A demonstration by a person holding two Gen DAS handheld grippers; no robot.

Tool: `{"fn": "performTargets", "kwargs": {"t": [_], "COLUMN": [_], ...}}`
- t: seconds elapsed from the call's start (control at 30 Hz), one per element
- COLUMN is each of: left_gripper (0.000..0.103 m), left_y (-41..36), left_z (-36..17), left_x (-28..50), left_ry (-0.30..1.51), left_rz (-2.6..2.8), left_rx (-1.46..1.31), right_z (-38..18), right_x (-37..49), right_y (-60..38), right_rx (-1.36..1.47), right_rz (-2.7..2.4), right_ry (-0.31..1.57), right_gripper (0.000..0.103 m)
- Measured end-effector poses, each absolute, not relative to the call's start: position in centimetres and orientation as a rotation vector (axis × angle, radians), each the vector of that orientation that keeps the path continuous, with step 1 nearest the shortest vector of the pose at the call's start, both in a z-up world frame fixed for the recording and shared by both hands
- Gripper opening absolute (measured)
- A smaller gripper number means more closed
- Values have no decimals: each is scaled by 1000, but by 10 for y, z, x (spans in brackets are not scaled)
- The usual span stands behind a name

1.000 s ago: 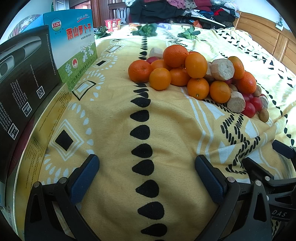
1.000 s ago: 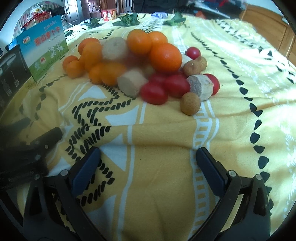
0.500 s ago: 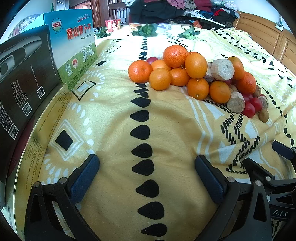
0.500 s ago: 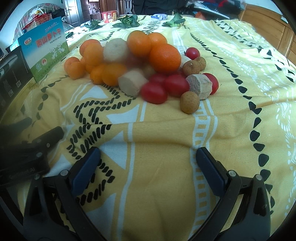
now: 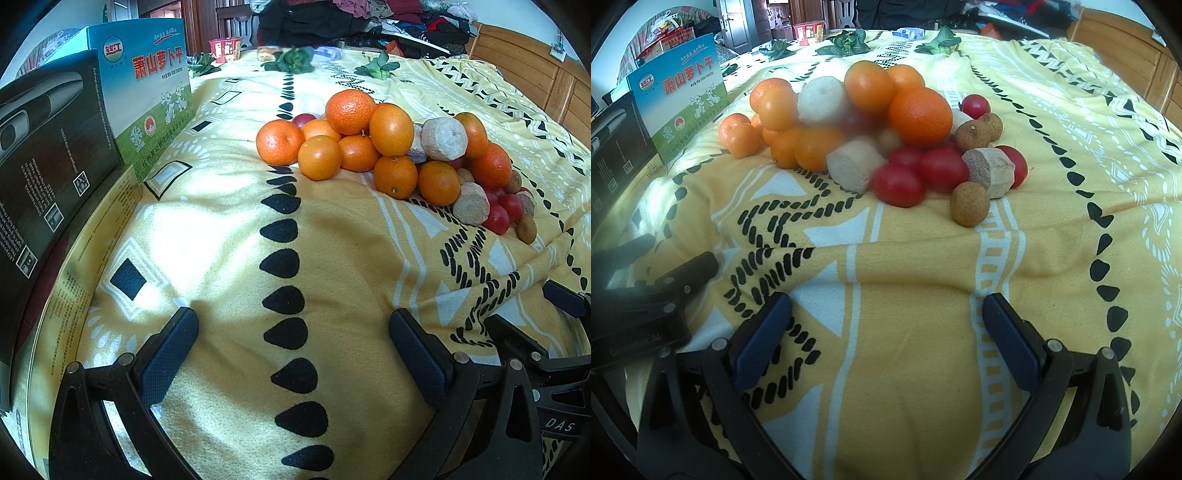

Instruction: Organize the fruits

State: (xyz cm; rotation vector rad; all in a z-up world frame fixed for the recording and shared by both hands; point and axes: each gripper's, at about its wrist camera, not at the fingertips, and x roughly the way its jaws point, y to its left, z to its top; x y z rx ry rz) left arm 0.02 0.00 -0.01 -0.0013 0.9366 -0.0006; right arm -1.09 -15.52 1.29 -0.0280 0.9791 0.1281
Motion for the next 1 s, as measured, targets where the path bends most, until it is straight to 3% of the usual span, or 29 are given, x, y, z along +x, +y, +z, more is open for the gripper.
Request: {"fn": "performTargets", "kwargs": {"t": [1.0], "left_gripper": [103], "left_y": [0], "left_z": [0], "left_x": [0], "left_ry": [936], "left_rz": [-1], "left_rx": [-1], "right_z": [14], "right_x": [-12], "right_y": [-157], "right_rx": [-31], "right_rz": [122], "right_ry": [977], "right_gripper": [103]}}
